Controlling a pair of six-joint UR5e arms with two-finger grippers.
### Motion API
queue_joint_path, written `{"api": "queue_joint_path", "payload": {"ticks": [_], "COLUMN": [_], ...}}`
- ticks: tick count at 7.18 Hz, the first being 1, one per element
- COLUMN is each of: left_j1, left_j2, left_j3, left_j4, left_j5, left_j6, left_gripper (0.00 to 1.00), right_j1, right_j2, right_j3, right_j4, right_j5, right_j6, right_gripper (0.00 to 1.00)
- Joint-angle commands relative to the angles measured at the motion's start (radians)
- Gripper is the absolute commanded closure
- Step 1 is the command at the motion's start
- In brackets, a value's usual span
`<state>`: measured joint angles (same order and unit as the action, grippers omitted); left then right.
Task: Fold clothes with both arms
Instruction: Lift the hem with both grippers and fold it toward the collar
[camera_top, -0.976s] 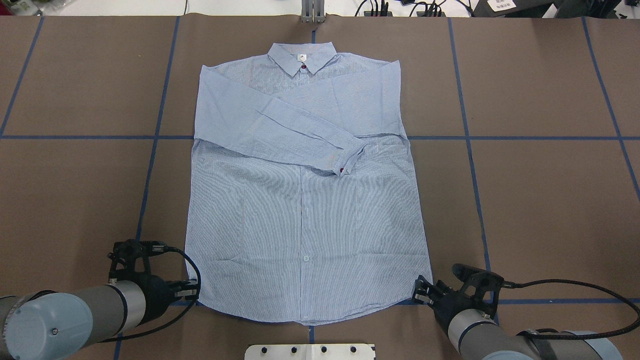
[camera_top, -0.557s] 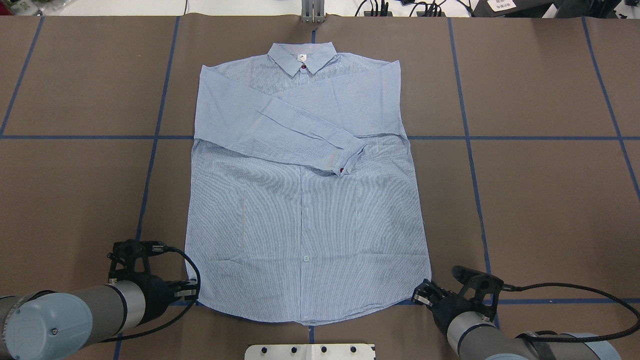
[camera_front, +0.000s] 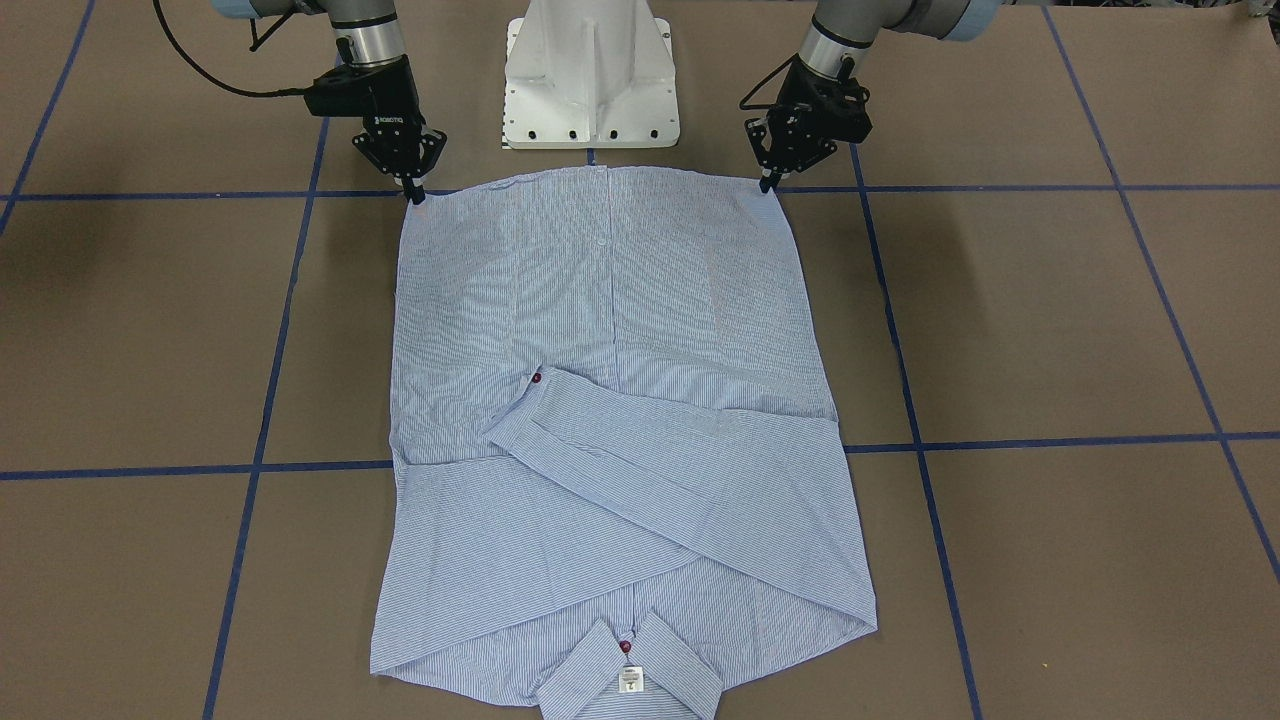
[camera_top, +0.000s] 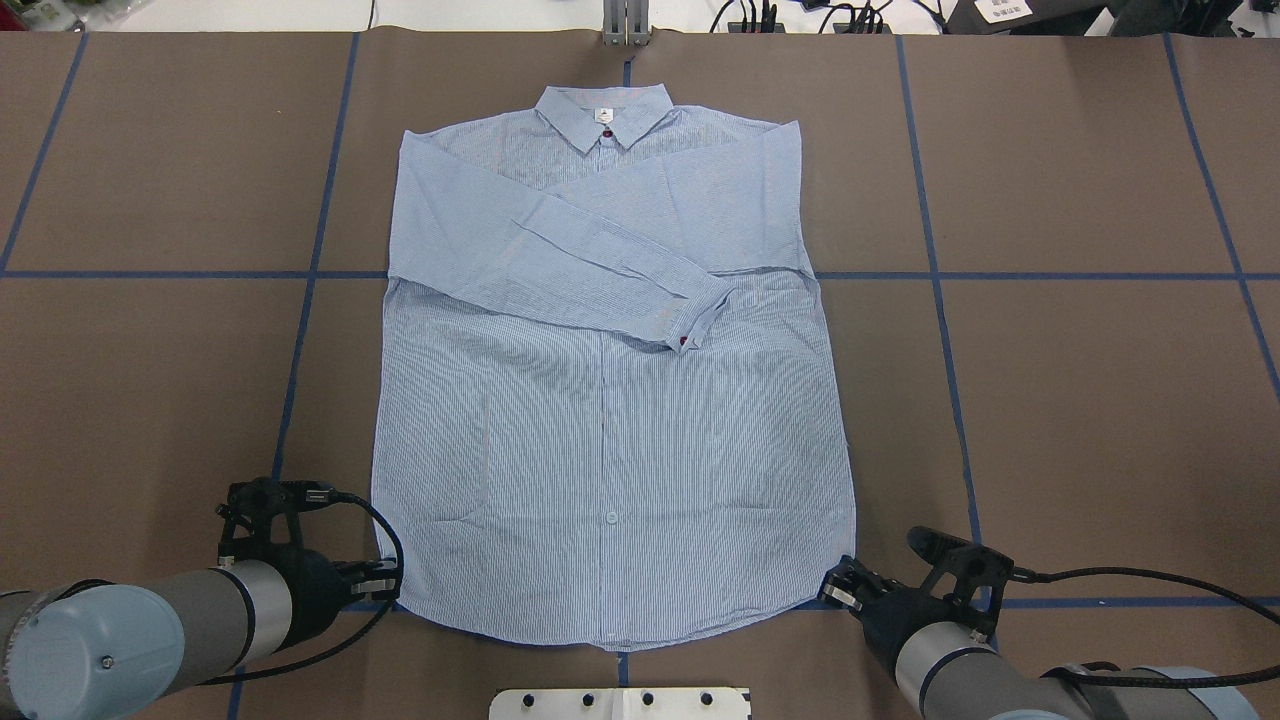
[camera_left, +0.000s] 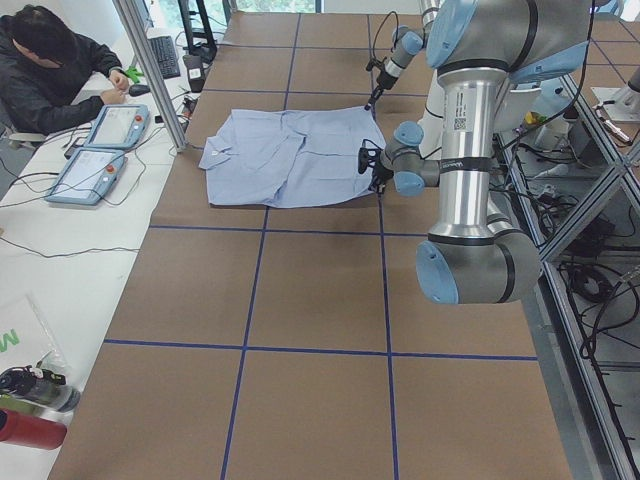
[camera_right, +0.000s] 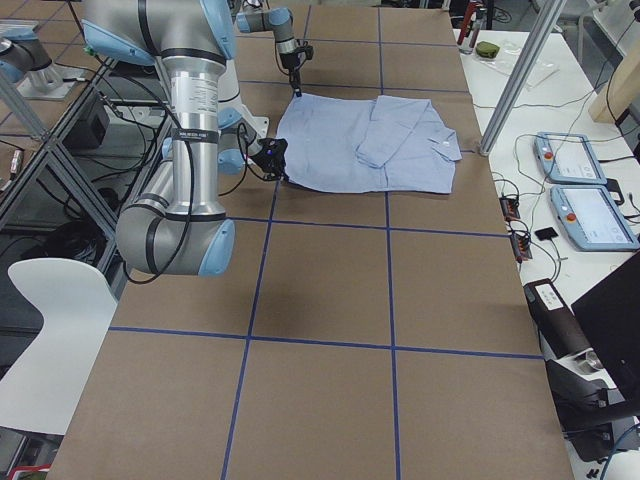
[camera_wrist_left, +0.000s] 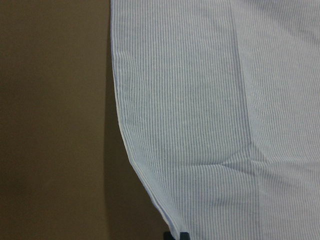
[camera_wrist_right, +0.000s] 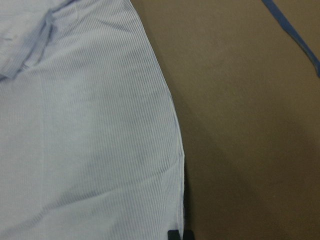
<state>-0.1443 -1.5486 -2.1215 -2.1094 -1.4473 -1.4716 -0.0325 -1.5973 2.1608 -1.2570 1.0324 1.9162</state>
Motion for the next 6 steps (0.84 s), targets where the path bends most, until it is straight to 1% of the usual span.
{"api": "queue_joint_path", "payload": {"ticks": [1,2,3,4,5,6], "left_j1": [-0.021,-0.023,-0.026,-0.024,-0.031,-0.114], "left_j2": [0.033,0.035,0.036,0.042,0.045,0.026], "left_j3": [-0.154,-0.245,-0.343,-0.442,-0.525,-0.576], "left_j4": [0.058,0.116,0.150,0.213,0.257,0.338], "left_j5": [-0.101,-0.132,-0.190,-0.221,-0.278,-0.374], "left_j6": [0.065,0.066,0.062,0.054,0.054,0.057], "left_gripper": [1.00,1.00,1.00,1.00,1.00,1.00], "right_j1": [0.081,0.116,0.105,0.056,0.078,0.174], "right_j2": [-0.004,0.005,0.058,0.118,0.248,0.364], "right_j3": [0.217,0.348,0.445,0.534,0.571,0.571], "right_j4": [-0.147,-0.315,-0.451,-0.569,-0.707,-0.843], "right_j5": [0.058,0.154,0.196,0.204,0.250,0.372], "right_j6": [-0.009,-0.011,-0.011,-0.011,-0.011,-0.011], "right_gripper": [1.00,1.00,1.00,1.00,1.00,1.00]}}
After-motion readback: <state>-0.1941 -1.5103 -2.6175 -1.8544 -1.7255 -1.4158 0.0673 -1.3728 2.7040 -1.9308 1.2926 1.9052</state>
